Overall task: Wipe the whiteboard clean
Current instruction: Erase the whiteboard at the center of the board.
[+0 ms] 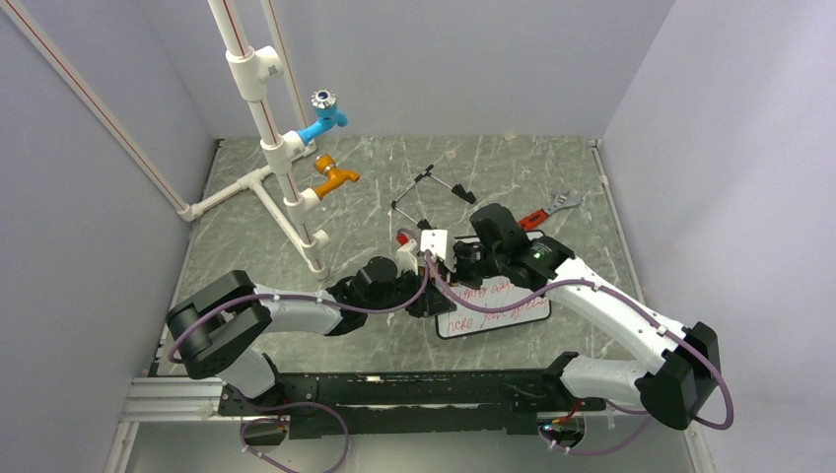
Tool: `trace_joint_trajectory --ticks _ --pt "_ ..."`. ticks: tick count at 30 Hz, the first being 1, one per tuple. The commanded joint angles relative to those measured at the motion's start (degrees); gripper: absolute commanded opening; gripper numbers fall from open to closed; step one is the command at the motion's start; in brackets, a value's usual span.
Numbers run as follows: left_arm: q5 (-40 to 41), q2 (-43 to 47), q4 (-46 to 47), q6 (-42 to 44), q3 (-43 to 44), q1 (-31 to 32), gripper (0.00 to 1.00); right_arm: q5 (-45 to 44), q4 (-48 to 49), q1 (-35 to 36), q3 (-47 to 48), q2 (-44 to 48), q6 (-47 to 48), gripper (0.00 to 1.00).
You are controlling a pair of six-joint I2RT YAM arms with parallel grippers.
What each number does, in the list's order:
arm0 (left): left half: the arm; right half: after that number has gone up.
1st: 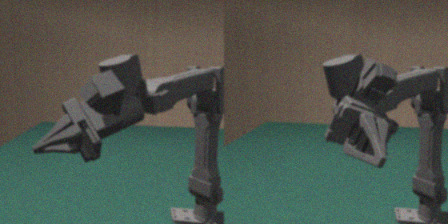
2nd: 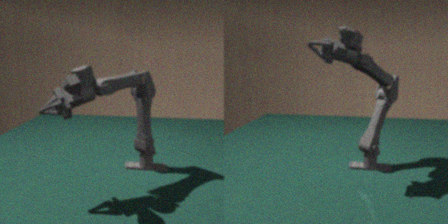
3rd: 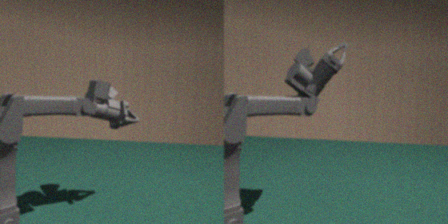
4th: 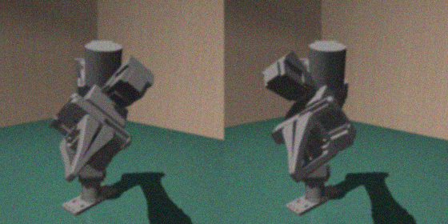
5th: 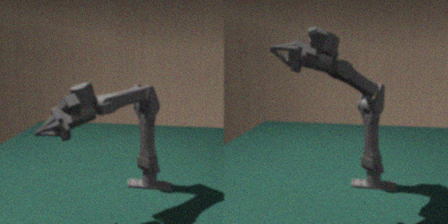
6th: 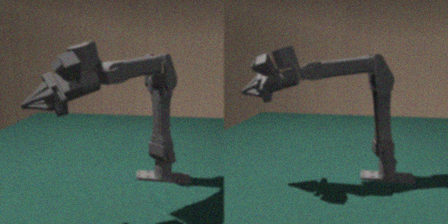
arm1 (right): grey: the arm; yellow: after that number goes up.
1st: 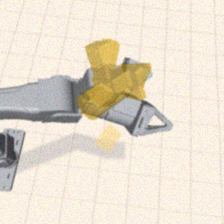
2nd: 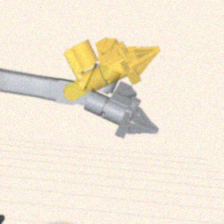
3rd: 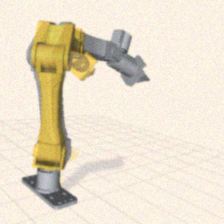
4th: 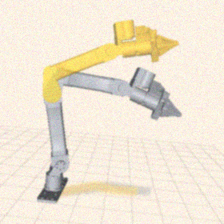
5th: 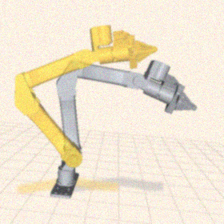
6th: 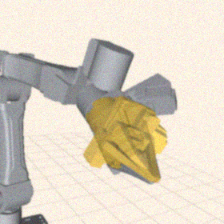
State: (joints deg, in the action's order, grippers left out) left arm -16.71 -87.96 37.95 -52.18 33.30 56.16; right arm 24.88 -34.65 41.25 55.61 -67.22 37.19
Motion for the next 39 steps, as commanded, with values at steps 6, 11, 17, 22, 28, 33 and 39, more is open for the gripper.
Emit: trace_joint_trajectory --ticks 6,11,17,22,28,33,39 --pt "-7.6 3.2 5.3 7.9 1.1 1.3 0.00 -19.0 6.9 -2.4 0.9 -0.7 -7.9 0.00" --pt "-8.3 2.2 6.0 7.4 1.9 1.4 0.00 -13.7 7.8 -5.3 3.6 -1.8 -13.8 0.00" --pt "-8.2 2.4 6.0 7.5 1.5 1.3 0.00 7.3 2.0 -3.2 0.9 -3.6 -8.9 0.00" --pt "-8.2 2.4 6.1 7.8 1.8 1.3 0.00 11.9 0.9 -2.6 0.3 -4.2 -8.5 0.00" --pt "-8.0 2.8 5.6 8.2 1.6 1.3 0.00 -0.9 7.2 -2.9 0.0 -5.5 -14.5 0.00" --pt "-8.2 3.4 7.7 7.4 0.6 1.1 0.00 -7.4 4.1 -0.2 -0.7 -3.3 -6.3 0.00" --pt "-9.3 3.0 8.8 6.1 0.1 0.0 0.00 -7.6 -2.1 3.0 -3.3 -3.3 1.5 0.00"
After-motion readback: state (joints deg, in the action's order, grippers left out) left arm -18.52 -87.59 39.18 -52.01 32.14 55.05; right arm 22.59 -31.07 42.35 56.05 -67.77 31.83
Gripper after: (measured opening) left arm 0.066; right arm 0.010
